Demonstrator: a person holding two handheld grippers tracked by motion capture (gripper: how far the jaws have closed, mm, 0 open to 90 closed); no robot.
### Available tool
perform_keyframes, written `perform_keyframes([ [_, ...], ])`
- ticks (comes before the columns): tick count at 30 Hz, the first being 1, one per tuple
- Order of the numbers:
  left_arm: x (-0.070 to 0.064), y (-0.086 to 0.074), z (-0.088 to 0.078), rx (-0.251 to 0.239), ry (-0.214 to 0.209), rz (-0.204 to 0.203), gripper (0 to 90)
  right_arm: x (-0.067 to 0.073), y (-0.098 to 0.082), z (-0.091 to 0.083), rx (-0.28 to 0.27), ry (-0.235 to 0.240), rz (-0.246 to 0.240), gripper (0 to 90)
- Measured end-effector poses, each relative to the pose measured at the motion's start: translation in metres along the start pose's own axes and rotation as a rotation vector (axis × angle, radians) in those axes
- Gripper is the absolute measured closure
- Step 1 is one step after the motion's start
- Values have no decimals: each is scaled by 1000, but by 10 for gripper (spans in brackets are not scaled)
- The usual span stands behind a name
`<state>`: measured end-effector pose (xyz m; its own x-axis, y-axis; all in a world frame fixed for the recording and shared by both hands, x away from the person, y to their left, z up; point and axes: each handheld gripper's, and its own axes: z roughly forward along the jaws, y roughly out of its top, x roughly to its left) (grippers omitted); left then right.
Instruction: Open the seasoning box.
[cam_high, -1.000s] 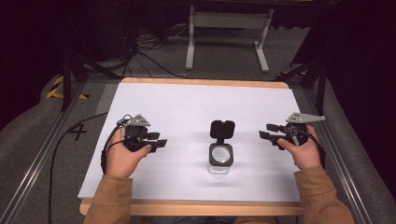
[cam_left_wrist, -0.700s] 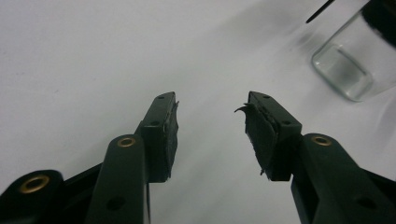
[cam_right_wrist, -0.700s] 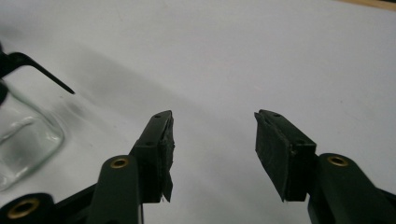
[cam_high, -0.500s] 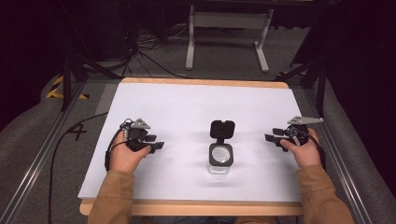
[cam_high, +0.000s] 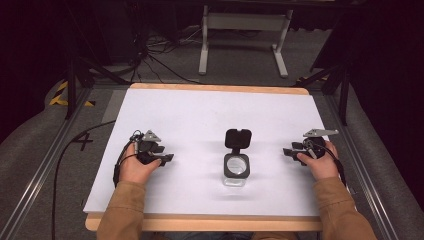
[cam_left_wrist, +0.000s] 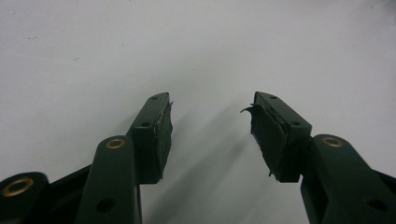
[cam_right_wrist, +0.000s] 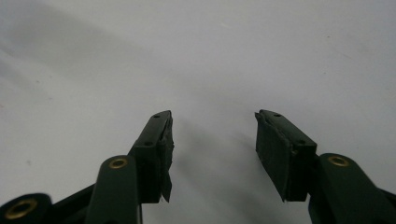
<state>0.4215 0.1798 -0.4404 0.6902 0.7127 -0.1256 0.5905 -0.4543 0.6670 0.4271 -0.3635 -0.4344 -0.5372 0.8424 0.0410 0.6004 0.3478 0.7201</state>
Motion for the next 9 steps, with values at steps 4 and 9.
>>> perform_keyframes([
  [4,-1,1,4,-11,0,22,472,1,-1,2,-13,-15,-18,472],
  [9,-3,3,4,-8,-2,18,459,3,-1,0,-33,-16,-16,472],
])
